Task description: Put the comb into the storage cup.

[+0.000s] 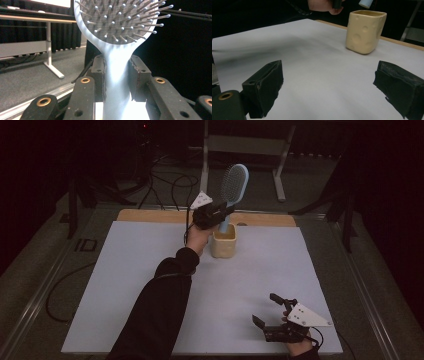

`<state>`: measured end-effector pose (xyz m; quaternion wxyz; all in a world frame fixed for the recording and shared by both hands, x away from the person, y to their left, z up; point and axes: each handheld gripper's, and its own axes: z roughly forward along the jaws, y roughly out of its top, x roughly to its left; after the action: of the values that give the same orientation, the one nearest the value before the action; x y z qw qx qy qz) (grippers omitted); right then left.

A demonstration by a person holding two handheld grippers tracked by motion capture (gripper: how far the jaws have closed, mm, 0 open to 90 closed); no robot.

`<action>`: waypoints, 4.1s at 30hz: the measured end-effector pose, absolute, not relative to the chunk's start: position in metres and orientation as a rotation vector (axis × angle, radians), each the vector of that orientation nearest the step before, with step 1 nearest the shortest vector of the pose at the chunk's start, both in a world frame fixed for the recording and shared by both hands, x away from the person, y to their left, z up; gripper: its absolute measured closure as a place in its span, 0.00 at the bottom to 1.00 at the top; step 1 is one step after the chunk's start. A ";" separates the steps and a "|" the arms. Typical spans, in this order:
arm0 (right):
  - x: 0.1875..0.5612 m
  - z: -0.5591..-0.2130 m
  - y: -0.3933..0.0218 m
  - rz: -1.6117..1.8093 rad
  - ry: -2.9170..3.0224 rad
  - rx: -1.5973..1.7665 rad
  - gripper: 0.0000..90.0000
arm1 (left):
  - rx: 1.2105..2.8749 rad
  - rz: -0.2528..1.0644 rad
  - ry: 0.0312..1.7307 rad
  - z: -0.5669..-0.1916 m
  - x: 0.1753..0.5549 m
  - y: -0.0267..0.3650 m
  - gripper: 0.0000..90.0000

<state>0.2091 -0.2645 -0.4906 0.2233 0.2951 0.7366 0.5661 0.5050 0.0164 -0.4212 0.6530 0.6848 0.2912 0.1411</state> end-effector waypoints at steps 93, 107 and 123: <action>0.210 -0.494 -0.261 1.546 2.063 0.811 0.09 | 1.874 0.197 0.555 -0.441 0.462 0.051 0.00; 0.210 -0.494 -0.259 1.538 2.070 0.815 0.09 | 1.912 0.199 0.557 -0.439 0.443 0.083 0.00; 0.211 -0.495 -0.257 1.527 2.075 0.812 0.09 | 1.936 0.193 0.588 -0.444 0.419 0.121 0.00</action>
<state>0.2107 -0.2569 -0.4948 0.2185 0.2934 0.7495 0.5518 0.4185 0.1214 -0.4437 0.5267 0.8097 0.2459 0.0805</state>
